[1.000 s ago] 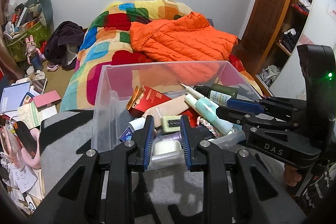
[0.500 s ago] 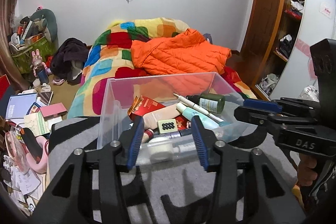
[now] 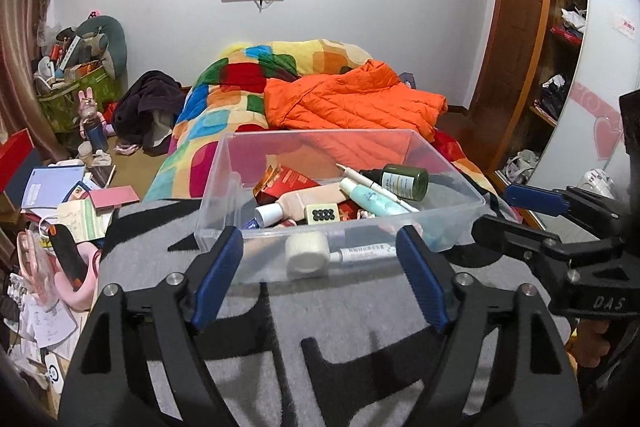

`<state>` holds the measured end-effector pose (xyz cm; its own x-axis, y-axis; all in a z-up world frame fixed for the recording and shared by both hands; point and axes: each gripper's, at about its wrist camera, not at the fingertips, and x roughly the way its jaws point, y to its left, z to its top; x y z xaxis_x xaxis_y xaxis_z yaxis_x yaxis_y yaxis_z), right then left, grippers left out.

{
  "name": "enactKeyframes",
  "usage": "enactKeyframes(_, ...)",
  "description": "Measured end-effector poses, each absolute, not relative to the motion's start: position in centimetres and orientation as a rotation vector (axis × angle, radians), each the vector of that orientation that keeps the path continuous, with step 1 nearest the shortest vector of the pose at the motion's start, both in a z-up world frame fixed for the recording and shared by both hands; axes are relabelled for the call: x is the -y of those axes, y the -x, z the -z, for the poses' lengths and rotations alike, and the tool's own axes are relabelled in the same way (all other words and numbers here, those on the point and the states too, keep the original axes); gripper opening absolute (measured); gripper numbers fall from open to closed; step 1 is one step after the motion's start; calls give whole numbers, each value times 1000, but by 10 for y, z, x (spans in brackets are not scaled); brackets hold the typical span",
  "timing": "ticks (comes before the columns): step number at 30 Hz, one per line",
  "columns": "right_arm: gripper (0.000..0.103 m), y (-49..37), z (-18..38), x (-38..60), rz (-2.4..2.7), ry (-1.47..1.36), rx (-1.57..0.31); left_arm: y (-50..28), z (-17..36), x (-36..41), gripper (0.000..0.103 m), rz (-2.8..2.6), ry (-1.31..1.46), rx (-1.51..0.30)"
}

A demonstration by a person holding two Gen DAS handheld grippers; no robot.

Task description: Organize objects

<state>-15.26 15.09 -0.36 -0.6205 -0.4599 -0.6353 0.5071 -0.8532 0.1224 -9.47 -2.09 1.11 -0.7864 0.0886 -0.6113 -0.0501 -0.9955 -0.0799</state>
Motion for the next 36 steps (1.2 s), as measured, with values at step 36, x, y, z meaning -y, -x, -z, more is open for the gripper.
enactKeyframes(36,79,144,18,-151,2476,-934,-117,84,-6,17,97,-2910,986,86)
